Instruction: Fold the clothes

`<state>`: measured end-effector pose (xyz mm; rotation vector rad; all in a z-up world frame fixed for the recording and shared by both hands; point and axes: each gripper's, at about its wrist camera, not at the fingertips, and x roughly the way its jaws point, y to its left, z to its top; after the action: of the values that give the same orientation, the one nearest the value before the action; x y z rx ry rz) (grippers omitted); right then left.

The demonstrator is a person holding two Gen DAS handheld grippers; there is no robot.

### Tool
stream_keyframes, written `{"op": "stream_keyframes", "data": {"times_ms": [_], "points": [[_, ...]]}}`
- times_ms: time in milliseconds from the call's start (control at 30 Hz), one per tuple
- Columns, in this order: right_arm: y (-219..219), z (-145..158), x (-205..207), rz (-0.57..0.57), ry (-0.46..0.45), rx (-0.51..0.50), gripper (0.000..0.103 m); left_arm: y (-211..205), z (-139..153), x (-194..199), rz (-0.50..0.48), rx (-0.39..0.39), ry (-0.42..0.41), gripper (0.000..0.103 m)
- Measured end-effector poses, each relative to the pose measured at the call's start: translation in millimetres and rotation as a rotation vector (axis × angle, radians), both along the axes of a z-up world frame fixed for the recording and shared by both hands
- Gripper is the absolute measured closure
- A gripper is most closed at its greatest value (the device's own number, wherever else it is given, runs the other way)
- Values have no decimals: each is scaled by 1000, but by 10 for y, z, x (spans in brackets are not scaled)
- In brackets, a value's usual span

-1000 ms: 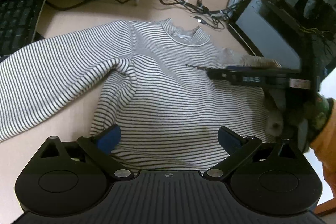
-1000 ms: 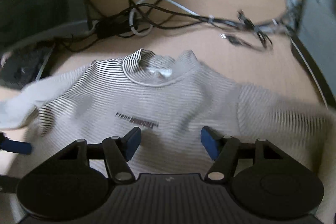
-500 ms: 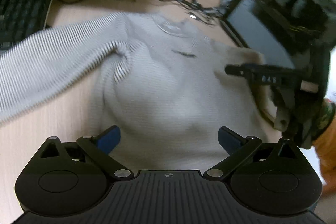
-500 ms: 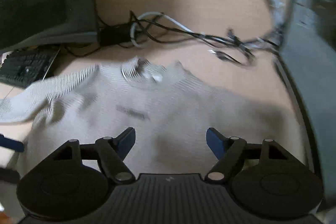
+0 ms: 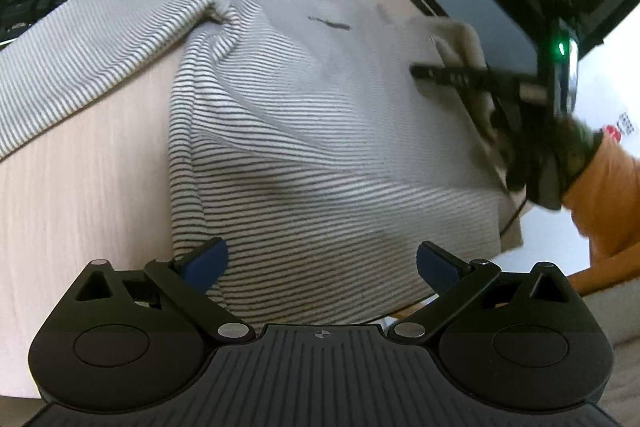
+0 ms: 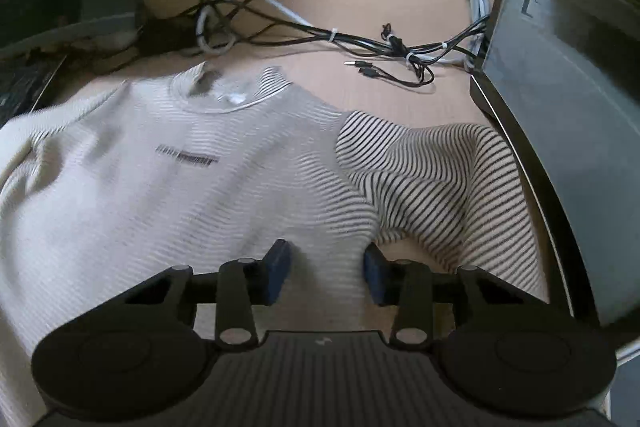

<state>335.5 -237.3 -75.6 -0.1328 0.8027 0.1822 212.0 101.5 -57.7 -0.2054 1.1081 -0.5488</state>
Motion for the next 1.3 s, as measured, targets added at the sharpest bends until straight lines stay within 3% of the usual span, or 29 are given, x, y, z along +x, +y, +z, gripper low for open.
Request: {"op": "stream_keyframes", "data": {"times_ms": [100, 167, 333, 500, 600, 733, 800, 867, 933, 1100, 1167, 1300], "points": [[-165, 191, -240, -29, -26, 79, 59, 12, 41, 24, 17, -14, -4, 0], [-408, 343, -545, -101, -58, 123, 47, 31, 112, 71, 51, -25, -38, 0], [-1053, 487, -1125, -339, -108, 70, 40, 61, 287, 301, 137, -90, -108, 0], [-1447, 338, -1234, -542, -70, 206, 42, -174, 411, 564, 173, -107, -104, 0], [-1433, 220, -1133, -575, -70, 245, 48, -311, 492, 602, 145, -125, -140, 0], [-1379, 41, -892, -602, -26, 235, 49, -433, 473, 555, 108, -132, -125, 0], [-1344, -36, -861, -602, 1, 232, 57, -438, 439, 535, 106, -130, -112, 0], [-1262, -9, -846, -580, 9, 235, 96, -402, 405, 529, 114, -134, -99, 0], [-1148, 190, -837, -516, -21, 243, 99, -354, 383, 528, 126, -138, -89, 0], [-849, 1458, -834, -331, -394, 89, 100, -261, 382, 530, 137, -152, -98, 0], [-799, 1907, -773, -291, -501, 67, 100, -253, 380, 533, 131, -159, -102, 0], [-589, 2378, -590, -205, -592, 60, 100, -221, 375, 510, 131, -180, -105, 0]]}}
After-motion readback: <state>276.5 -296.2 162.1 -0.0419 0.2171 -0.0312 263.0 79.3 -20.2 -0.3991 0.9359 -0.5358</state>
